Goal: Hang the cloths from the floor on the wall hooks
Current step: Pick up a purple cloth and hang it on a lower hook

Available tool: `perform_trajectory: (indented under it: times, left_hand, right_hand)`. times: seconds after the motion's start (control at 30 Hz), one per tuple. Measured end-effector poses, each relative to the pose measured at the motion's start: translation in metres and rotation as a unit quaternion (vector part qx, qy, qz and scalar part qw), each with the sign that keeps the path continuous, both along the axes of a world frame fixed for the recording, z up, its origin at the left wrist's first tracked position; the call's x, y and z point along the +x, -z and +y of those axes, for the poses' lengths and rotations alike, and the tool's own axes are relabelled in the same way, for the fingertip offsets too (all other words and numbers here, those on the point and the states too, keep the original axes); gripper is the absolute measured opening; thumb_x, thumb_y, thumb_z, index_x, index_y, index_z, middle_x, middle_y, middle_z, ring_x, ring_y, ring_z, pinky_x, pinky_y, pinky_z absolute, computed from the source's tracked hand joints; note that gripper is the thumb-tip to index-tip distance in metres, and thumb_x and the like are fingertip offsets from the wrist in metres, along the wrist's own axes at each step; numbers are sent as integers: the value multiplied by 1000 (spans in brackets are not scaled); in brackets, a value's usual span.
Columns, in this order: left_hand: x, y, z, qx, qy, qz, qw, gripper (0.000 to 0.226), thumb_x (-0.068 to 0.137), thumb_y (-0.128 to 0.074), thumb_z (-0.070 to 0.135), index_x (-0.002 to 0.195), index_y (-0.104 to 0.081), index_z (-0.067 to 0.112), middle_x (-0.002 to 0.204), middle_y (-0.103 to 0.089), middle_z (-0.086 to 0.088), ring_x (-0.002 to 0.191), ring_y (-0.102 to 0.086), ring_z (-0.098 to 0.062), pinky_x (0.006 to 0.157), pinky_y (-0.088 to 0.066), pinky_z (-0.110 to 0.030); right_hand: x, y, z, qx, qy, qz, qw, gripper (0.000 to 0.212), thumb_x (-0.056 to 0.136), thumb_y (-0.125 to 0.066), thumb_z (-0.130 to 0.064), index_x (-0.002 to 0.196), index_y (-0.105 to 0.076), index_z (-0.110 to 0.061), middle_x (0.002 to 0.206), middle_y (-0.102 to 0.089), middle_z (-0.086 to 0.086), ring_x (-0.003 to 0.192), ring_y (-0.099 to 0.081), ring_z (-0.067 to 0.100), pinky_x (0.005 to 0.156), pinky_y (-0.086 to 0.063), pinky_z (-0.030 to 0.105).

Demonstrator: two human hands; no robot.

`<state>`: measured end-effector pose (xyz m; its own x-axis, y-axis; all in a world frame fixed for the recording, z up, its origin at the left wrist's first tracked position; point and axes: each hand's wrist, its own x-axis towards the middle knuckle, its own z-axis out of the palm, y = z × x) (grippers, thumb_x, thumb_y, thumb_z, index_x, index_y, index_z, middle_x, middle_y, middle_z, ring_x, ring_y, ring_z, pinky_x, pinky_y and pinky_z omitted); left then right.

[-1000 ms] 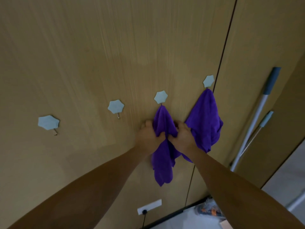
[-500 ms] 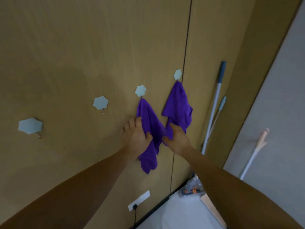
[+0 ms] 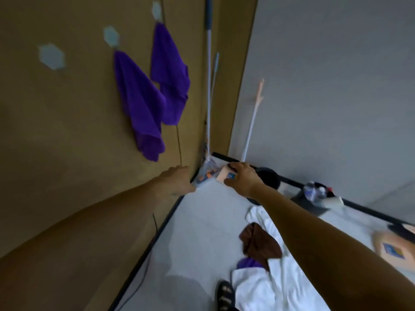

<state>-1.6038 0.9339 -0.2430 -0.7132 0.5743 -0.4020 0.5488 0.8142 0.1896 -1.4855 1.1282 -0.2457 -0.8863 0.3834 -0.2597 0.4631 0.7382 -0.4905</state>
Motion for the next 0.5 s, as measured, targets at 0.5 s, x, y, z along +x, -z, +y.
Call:
perform_trajectory:
  times: [0.5]
  left_hand:
    - [258,143,161,-97,218,-164,957,59,83,-60,42,134,-43,17,137,-45,-9,119,-50,-29,95,-44,-35]
  right_hand:
    - [344,131,74,-126,253,-114,952,55,88,-62,-34,139,-48,-23,127,-59,3,121,-53,25,99,-44,28]
